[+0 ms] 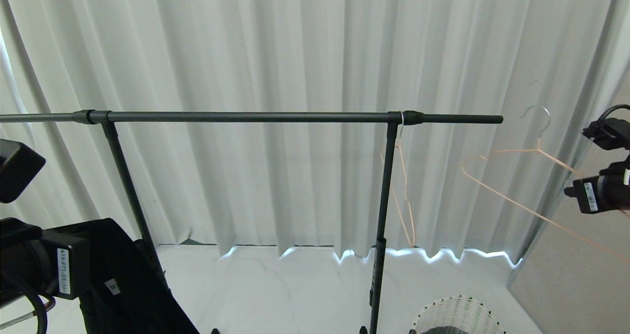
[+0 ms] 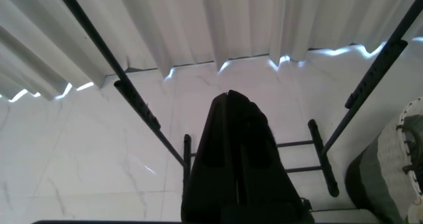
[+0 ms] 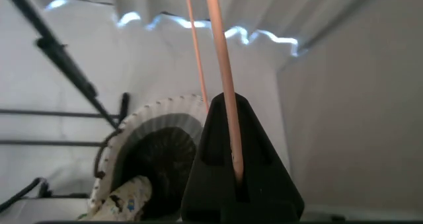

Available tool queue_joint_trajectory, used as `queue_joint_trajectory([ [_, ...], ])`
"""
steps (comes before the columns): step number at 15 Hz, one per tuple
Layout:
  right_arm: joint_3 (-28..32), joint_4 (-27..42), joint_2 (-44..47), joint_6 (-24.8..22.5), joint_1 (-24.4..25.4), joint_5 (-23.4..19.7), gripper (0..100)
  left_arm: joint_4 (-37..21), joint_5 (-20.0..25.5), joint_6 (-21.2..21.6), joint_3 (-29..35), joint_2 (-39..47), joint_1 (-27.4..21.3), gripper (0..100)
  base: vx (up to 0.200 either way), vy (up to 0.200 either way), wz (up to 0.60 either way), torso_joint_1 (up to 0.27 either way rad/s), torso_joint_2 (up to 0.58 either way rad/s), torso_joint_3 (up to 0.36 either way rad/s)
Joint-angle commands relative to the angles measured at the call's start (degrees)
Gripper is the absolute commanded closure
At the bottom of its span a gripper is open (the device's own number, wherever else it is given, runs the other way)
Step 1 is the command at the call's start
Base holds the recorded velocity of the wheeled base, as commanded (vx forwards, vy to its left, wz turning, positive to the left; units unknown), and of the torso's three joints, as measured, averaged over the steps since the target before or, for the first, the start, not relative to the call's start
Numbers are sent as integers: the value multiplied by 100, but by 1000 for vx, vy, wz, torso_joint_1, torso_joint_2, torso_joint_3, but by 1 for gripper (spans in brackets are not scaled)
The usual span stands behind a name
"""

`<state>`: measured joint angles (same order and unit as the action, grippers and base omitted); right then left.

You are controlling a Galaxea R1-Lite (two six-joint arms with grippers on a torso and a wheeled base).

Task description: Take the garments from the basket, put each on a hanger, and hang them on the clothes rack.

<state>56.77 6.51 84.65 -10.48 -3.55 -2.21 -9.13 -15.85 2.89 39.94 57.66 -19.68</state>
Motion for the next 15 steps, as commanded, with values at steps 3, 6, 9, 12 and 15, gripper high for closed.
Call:
queue_joint_trajectory([
  [3, -553, 8, -1012, 293, 47, 748, 100, -1, -15, 1, -65, 140, 16, 100, 0, 0, 0, 0, 0, 0],
  [6, -746, 26, -1504, 389, 47, 801, 100, -1, -41, 10, -83, 140, 16, 100, 0, 0, 0, 0, 0, 0],
  [9, -1028, 149, -1926, 380, 117, 801, 100, -1, -147, 10, -83, 140, 16, 100, -200, 0, 0, 7, 4, 1],
  [12, -1204, 193, -2207, 363, 135, 801, 100, -1, -147, 10, -83, 140, 16, 100, -200, 0, 0, -7, 1, 6],
  [15, -1309, 412, -2568, 363, 135, 783, 100, -1, -147, 10, -83, 140, 16, 100, -200, 0, 0, 1, 4, 6],
])
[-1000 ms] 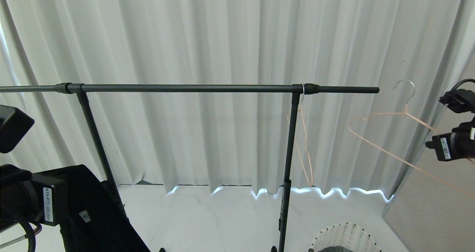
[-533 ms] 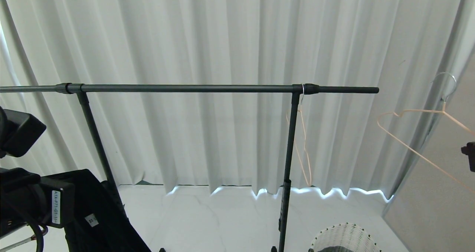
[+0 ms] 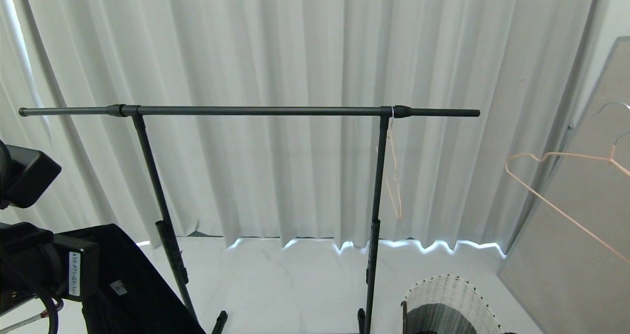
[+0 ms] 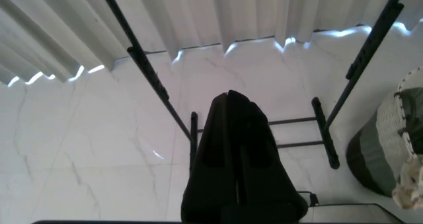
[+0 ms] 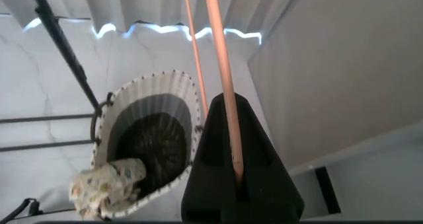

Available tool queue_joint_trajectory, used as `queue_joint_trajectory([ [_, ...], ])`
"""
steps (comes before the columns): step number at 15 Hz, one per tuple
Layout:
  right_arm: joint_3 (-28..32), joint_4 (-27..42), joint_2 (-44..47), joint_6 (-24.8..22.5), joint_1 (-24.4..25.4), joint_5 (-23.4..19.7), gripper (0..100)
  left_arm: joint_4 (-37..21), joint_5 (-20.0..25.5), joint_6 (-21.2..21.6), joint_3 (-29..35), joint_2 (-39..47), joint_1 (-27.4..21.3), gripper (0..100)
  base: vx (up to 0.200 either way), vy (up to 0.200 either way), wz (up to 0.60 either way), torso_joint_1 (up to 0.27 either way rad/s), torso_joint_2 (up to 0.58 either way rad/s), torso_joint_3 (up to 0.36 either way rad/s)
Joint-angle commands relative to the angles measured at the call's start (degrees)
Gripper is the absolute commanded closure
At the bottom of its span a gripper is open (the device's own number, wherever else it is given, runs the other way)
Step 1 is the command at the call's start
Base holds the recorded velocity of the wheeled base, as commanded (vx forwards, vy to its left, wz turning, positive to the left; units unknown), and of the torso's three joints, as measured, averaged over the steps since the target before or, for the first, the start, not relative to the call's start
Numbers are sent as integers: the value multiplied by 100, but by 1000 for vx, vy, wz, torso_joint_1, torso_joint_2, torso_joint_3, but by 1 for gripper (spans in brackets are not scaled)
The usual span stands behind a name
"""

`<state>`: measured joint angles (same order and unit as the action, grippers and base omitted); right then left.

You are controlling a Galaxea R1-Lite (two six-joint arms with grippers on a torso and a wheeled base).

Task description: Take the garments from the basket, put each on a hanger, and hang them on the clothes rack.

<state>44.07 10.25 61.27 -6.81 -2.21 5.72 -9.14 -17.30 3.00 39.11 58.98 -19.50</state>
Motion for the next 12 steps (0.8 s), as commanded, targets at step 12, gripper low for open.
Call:
queue_joint_trajectory([
  [12, -56, 319, -520, 13, 607, -53, 100, 0, -133, 263, 9, -18, 43, 100, -17, 50, 0, -2, 0, 2],
])
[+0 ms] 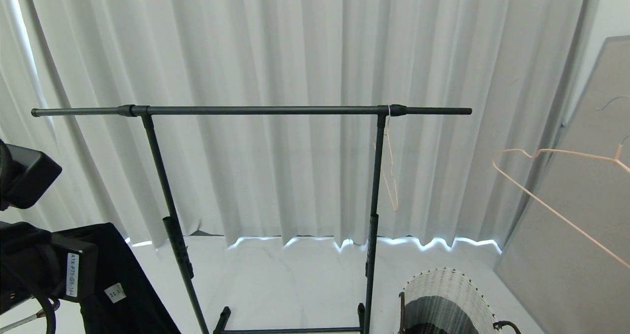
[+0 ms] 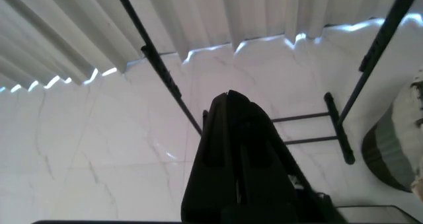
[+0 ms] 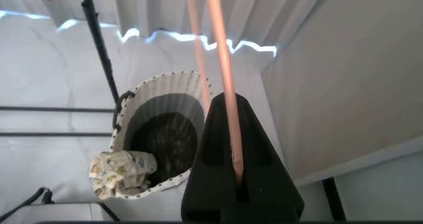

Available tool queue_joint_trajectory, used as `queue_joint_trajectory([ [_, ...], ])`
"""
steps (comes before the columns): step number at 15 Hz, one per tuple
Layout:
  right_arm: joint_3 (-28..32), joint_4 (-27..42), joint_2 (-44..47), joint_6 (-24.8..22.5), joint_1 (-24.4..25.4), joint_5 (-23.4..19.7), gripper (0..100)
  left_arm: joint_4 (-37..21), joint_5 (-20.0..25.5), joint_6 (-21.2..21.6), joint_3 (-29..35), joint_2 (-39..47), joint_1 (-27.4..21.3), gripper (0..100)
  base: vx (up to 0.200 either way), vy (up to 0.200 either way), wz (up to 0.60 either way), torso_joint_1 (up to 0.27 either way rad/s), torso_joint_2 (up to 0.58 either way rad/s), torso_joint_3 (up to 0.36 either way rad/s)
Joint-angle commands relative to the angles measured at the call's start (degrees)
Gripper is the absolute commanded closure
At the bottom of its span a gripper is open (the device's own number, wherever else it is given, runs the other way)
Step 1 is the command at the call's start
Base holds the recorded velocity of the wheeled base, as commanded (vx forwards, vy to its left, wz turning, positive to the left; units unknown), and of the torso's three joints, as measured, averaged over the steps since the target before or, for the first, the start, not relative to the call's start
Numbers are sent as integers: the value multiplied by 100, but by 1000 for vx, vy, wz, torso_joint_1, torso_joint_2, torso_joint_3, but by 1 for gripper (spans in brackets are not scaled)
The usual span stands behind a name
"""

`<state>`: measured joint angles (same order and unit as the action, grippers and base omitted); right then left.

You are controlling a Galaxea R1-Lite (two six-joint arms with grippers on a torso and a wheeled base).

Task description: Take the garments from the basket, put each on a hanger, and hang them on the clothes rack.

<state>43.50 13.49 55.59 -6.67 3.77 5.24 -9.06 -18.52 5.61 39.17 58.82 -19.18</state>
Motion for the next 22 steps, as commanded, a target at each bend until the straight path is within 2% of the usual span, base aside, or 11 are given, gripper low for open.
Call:
queue_joint_trajectory([
  [1, 1, -5, 49, -1, 10, -6, 100, -8, -12, 2, 3, -11, 19, 100, 0, 200, 0, 12, 7, -2],
  [4, 10, -128, 40, 25, 10, -23, 100, -8, -12, 11, 12, 16, 19, 100, 0, 200, 0, 7, 1, 4],
  [9, 10, -778, 110, 78, 10, -489, 100, 0, -3, 11, 21, 86, 19, 100, 0, 200, 0, 5, 2, 5],
  [12, 19, -945, 84, 69, 54, -928, 100, 141, -3, 28, 12, 130, 19, 100, 0, 200, 0, 1, 4, 4],
  [13, 36, -998, 84, 69, 203, -1131, 100, 211, -3, 28, 3, 130, 10, 100, 0, 0, 0, 0, 0, 0],
  [15, 36, -1253, 145, 78, 731, -1333, 100, 238, -3, 46, -14, 130, 2, 100, 0, 0, 0, 0, 0, 0],
  [18, 36, -1455, 506, 131, 2023, -1333, 100, 247, 24, 46, 21, 165, -245, 100, 0, 0, 0, 0, 0, 0],
  [19, 27, -1455, 664, 289, 2480, -1333, 100, 247, 24, 11, 135, 314, -420, 100, 0, 0, 0, 0, 0, 0],
  [20, 10, -1455, 769, 526, 2884, -1333, 100, 247, 24, -69, 363, 543, -543, 100, 0, 0, 0, 0, 0, 0],
  [21, 10, -1455, 813, 640, 3069, -1333, 100, 247, 15, -139, 513, 675, -579, 100, 0, 0, 0, 0, 0, 0],
  [22, -8, -1455, 910, 930, 3649, -1333, 100, 247, -38, -490, 1146, 1255, -675, 100, 0, 0, 0, 0, 0, 0],
])
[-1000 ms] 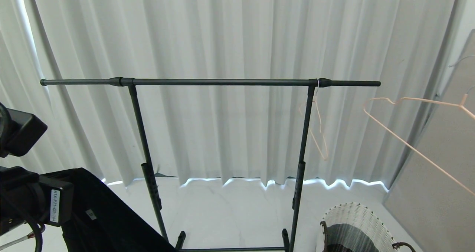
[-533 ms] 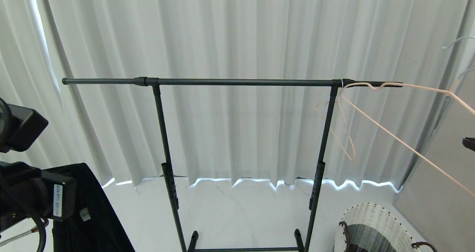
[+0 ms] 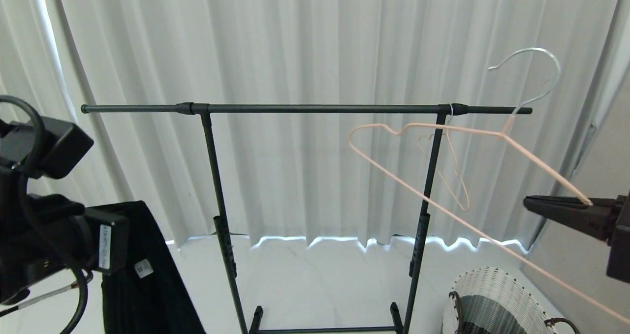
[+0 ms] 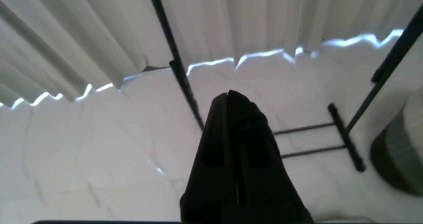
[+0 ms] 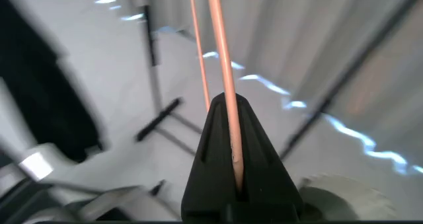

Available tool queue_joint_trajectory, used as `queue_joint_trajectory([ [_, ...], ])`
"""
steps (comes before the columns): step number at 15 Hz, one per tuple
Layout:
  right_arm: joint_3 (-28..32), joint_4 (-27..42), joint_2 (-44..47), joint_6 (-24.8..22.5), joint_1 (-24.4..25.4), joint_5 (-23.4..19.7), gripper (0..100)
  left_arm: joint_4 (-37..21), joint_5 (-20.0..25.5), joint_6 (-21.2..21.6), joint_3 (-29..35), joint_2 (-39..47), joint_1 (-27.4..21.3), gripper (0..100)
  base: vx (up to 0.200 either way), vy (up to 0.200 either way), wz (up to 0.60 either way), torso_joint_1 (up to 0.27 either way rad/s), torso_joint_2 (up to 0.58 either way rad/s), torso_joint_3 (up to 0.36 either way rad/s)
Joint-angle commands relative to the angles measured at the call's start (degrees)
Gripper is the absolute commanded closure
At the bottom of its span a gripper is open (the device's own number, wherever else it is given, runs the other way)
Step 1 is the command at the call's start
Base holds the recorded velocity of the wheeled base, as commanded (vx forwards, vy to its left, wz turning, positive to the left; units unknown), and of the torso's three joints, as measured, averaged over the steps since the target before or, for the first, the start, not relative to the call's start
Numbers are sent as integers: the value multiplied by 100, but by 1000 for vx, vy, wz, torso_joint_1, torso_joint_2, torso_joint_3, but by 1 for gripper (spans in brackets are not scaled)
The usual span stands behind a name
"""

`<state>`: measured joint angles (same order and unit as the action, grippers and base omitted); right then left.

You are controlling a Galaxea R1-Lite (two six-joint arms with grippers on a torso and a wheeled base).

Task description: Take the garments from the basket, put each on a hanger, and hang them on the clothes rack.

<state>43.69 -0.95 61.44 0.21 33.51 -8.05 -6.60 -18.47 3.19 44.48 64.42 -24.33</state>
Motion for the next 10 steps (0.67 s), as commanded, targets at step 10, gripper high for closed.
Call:
queue_joint_trajectory([
  [10, 34, -353, 922, 779, 2107, 5, 100, 0, -772, -1321, 2082, 2268, -573, 100, 0, 0, 0, 0, 0, 0],
])
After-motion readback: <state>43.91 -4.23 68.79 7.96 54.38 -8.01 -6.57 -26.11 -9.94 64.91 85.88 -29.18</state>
